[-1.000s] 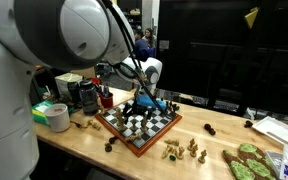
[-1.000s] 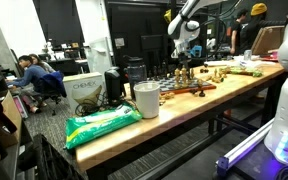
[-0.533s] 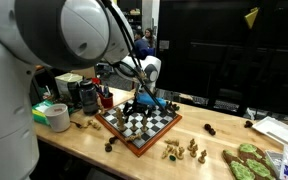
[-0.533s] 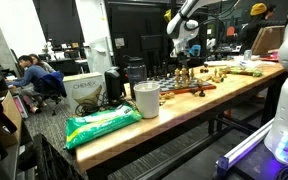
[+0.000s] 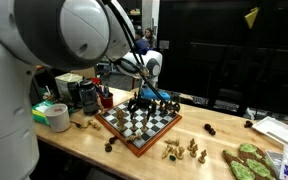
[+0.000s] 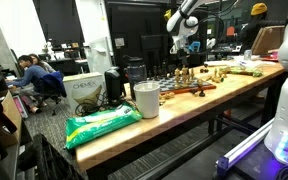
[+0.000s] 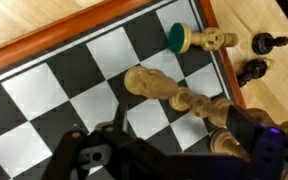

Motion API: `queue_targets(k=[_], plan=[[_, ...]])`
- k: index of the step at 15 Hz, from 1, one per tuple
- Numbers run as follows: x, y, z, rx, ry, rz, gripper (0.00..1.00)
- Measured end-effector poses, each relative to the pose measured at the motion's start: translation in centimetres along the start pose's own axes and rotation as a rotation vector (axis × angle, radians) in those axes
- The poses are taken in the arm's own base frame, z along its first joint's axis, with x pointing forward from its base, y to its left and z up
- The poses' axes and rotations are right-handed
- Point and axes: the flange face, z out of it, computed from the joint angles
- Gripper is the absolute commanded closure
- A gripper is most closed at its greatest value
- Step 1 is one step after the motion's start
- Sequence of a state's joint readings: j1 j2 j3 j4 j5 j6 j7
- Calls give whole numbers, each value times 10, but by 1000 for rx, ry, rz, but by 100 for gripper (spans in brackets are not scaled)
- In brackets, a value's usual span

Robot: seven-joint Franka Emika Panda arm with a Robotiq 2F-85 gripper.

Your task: Pick up the beige chess piece from the table and put it on the chess board

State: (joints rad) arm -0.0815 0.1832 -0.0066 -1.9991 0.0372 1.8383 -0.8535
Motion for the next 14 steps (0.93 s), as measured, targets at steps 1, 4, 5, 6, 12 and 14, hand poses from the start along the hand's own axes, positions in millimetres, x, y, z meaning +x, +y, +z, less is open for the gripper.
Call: queue_targets(k=[1, 4, 5, 6, 12, 14], plan=[[1, 1, -4, -14, -3, -4, 0], [4, 3, -18, -54, -2, -16, 0], [5, 3, -24, -67, 1, -20, 0], [7, 3, -30, -81, 4, -24, 0], [6, -12, -78, -182, 99, 102, 0], [-1, -19, -95, -216, 161, 188, 0]])
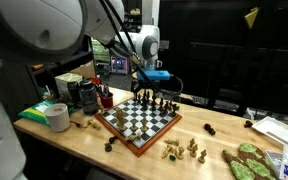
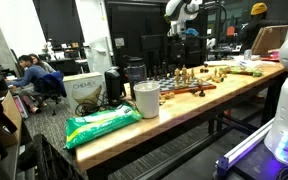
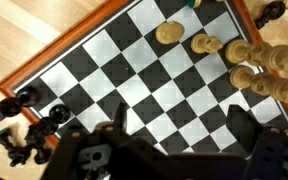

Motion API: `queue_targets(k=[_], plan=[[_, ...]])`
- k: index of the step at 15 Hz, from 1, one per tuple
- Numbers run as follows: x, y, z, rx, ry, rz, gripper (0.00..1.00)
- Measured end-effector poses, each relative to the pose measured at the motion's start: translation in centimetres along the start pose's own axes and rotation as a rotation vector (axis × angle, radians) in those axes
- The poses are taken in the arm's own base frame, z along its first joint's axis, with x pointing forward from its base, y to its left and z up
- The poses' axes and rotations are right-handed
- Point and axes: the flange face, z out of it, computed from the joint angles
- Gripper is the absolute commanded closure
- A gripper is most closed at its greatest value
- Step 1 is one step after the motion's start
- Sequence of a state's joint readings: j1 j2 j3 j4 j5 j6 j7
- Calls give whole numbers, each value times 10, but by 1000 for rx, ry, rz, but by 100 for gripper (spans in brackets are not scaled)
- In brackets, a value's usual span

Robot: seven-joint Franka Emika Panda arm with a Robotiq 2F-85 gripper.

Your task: Pick up the beige chess piece from the table and put it on the chess board

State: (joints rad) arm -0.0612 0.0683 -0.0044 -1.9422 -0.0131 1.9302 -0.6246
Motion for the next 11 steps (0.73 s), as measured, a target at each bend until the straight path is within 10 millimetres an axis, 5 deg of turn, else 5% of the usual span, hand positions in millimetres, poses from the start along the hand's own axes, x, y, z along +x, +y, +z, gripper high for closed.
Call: queue_targets(k=[11], plan=[[-75, -34, -71, -124, 173, 499, 0]])
